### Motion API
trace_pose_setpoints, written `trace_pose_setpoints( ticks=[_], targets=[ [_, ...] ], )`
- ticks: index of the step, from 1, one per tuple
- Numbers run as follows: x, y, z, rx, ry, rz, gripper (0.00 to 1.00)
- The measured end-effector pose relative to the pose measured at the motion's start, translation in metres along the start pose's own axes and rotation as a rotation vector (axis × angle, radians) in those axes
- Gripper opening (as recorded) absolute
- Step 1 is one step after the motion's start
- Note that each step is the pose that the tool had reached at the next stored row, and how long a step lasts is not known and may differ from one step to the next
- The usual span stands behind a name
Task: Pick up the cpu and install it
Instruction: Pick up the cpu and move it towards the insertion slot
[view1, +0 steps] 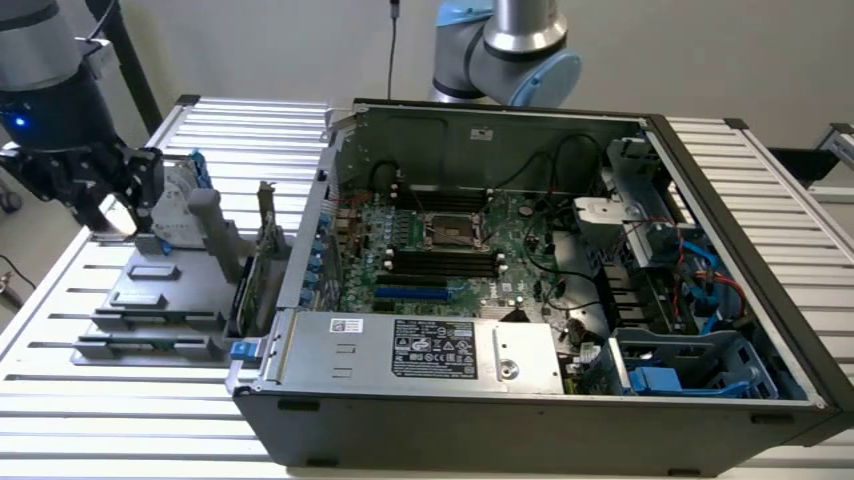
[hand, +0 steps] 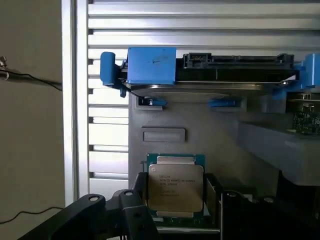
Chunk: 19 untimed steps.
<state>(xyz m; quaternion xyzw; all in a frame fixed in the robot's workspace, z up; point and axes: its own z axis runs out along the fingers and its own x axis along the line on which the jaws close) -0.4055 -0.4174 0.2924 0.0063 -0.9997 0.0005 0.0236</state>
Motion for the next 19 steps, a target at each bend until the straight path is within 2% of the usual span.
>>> trace_pose_setpoints(
  ticks=[4, 8, 19],
  targets=[
    [-0.017, -0.0002, -0.0193, -0.0008, 0.0039, 0.000, 0.55],
    [-0.034, -0.0005, -0.0382, -0.0044, 0.0075, -0.001, 0.55],
    [-0.081, -0.0012, -0.0842, -0.0186, 0.0176, -0.002, 0.55]
  ],
)
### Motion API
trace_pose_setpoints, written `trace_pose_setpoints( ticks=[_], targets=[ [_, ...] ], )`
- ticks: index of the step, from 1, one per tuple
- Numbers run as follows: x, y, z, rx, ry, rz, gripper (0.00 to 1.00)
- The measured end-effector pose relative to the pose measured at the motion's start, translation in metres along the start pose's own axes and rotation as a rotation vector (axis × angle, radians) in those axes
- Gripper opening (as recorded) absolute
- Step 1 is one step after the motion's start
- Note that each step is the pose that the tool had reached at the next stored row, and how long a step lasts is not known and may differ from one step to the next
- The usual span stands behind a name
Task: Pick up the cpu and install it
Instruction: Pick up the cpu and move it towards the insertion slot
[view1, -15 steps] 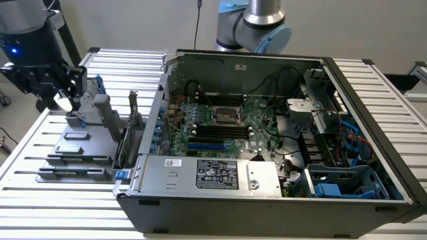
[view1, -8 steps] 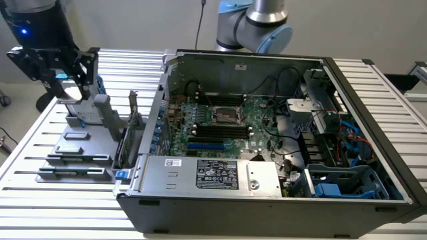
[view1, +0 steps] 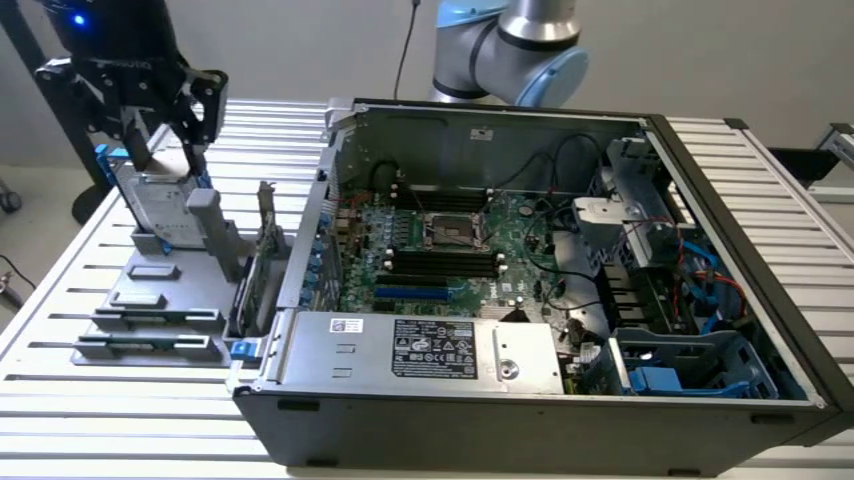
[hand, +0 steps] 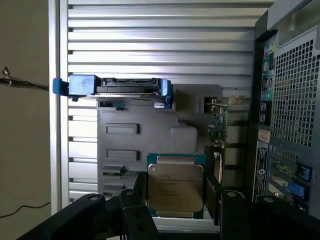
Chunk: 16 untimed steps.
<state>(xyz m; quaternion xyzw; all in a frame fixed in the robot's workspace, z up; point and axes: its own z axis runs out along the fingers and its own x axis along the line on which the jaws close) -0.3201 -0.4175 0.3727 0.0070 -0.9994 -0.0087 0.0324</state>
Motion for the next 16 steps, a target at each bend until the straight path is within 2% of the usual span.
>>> trace_pose_setpoints(
  ticks=[7, 11, 16],
  targets=[
    [-0.030, 0.0000, -0.0233, -0.0106, 0.0052, -0.001, 0.55],
    [-0.048, -0.0002, -0.0315, -0.0176, 0.0063, -0.001, 0.55],
    [-0.071, -0.0004, -0.0360, -0.0296, 0.0066, -0.002, 0.55]
  ],
)
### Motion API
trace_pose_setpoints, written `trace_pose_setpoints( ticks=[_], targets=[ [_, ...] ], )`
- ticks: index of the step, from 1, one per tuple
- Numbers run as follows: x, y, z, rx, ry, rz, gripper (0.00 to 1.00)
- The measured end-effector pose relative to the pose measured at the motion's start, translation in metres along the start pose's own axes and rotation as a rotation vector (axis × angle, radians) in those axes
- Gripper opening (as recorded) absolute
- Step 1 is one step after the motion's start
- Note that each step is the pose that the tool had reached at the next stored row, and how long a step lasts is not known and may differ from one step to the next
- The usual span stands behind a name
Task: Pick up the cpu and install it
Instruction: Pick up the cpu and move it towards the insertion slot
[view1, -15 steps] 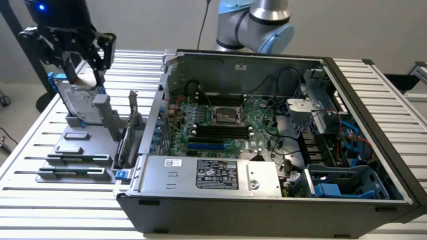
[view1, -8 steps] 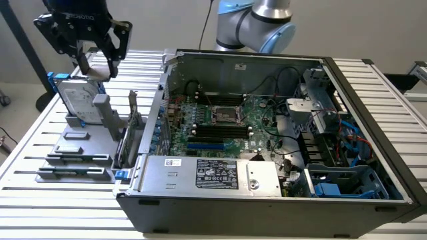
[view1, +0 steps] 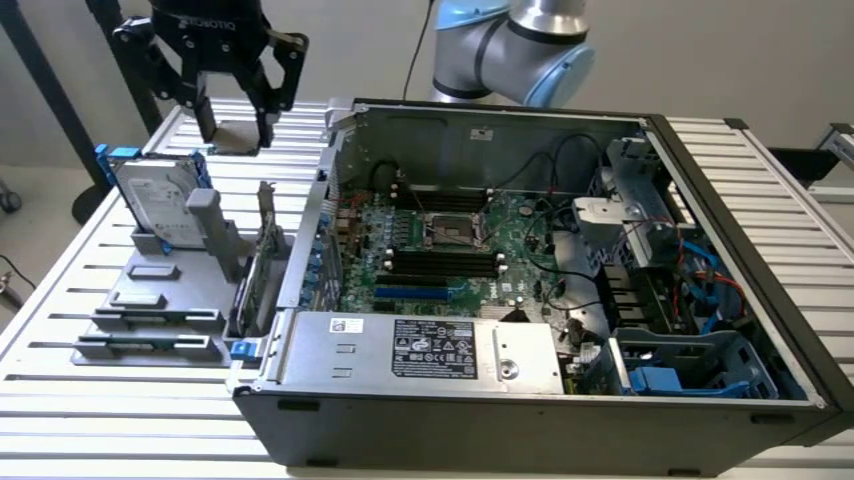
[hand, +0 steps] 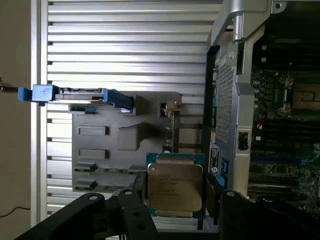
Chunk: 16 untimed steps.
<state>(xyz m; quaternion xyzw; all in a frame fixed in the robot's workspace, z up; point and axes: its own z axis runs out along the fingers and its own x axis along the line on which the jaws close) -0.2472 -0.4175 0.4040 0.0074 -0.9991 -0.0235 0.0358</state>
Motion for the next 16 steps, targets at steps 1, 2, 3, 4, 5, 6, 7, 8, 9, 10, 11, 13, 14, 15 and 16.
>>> trace_pose_setpoints(
  ticks=[1, 2, 3, 4, 5, 6, 7, 8, 9, 10, 11, 13, 14, 15, 16],
  targets=[
    [-0.004, -0.0001, -0.0003, -0.0032, -0.0001, 0.000, 0.55],
    [-0.009, -0.0001, -0.0006, -0.0063, -0.0001, 0.000, 0.55],
    [-0.013, -0.0002, -0.0010, -0.0087, -0.0001, -0.001, 0.55],
    [-0.018, -0.0002, -0.0013, -0.0109, -0.0002, -0.001, 0.55],
    [-0.022, -0.0003, -0.0016, -0.0127, -0.0002, -0.001, 0.55],
    [-0.027, -0.0004, -0.0020, -0.0145, -0.0002, -0.001, 0.55],
    [-0.032, -0.0004, -0.0023, -0.0161, -0.0003, -0.001, 0.55],
    [-0.036, -0.0005, -0.0026, -0.0173, -0.0003, -0.001, 0.55],
    [-0.041, -0.0005, -0.0029, -0.0185, -0.0003, -0.001, 0.55],
    [-0.045, -0.0006, -0.0032, -0.0195, -0.0003, -0.001, 0.55],
    [-0.050, -0.0007, -0.0036, -0.0203, -0.0003, -0.002, 0.55],
    [-0.059, -0.0008, -0.0041, -0.0215, -0.0003, -0.002, 0.55],
    [-0.063, -0.0008, -0.0043, -0.0218, -0.0004, -0.002, 0.55],
    [-0.068, -0.0009, -0.0045, -0.0218, -0.0003, -0.002, 0.55],
    [-0.072, -0.0009, -0.0046, -0.0219, -0.0003, -0.002, 0.55]
  ],
)
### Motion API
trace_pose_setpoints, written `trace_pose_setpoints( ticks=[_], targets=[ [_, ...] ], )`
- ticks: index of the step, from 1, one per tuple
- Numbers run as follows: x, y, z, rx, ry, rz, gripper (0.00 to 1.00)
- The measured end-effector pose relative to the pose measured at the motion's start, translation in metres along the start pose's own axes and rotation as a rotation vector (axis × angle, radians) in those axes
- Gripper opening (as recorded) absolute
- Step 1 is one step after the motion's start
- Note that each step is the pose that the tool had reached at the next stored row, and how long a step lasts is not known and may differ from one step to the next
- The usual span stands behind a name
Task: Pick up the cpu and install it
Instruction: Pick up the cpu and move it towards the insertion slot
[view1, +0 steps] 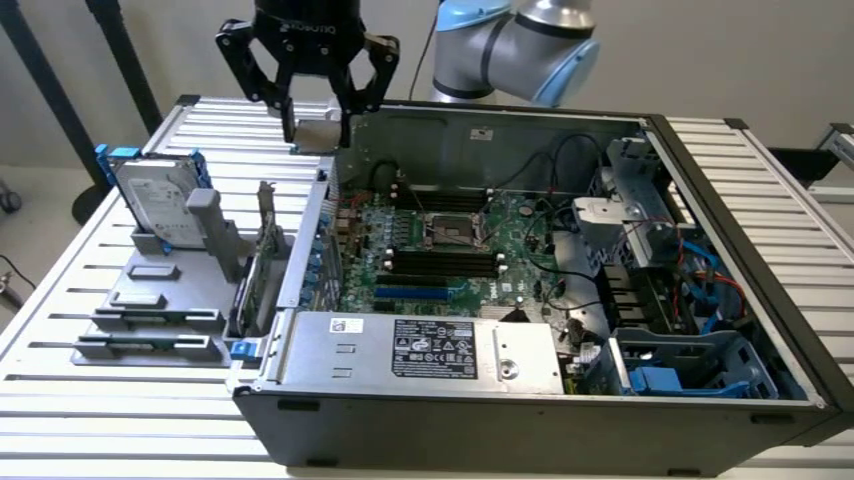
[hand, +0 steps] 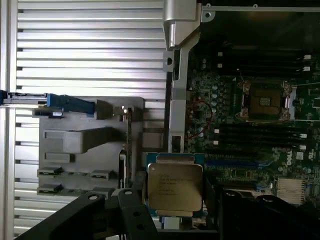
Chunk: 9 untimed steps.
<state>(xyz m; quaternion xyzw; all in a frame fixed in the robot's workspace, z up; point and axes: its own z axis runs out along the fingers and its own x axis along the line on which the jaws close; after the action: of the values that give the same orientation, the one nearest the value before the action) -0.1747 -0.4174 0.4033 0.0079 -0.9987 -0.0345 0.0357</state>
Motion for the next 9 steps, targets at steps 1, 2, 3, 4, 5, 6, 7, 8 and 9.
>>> trace_pose_setpoints(
  ticks=[1, 2, 3, 4, 5, 6, 7, 8, 9],
  targets=[
    [-0.004, 0.0001, 0.0000, 0.0000, 0.0001, 0.000, 0.55],
    [-0.009, 0.0002, 0.0001, 0.0000, 0.0001, 0.000, 0.55],
    [-0.014, 0.0003, 0.0003, 0.0001, 0.0002, 0.000, 0.55],
    [-0.019, 0.0006, 0.0008, 0.0000, 0.0001, 0.000, 0.55],
    [-0.023, 0.0010, 0.0016, 0.0001, 0.0002, 0.000, 0.55],
    [-0.028, 0.0014, 0.0027, 0.0000, 0.0001, 0.000, 0.55],
    [-0.032, 0.0019, 0.0041, 0.0000, 0.0002, 0.000, 0.55],
    [-0.037, 0.0027, 0.0057, -0.0001, 0.0001, 0.000, 0.55],
    [-0.042, 0.0038, 0.0072, 0.0001, 0.0002, 0.000, 0.55]
  ],
)
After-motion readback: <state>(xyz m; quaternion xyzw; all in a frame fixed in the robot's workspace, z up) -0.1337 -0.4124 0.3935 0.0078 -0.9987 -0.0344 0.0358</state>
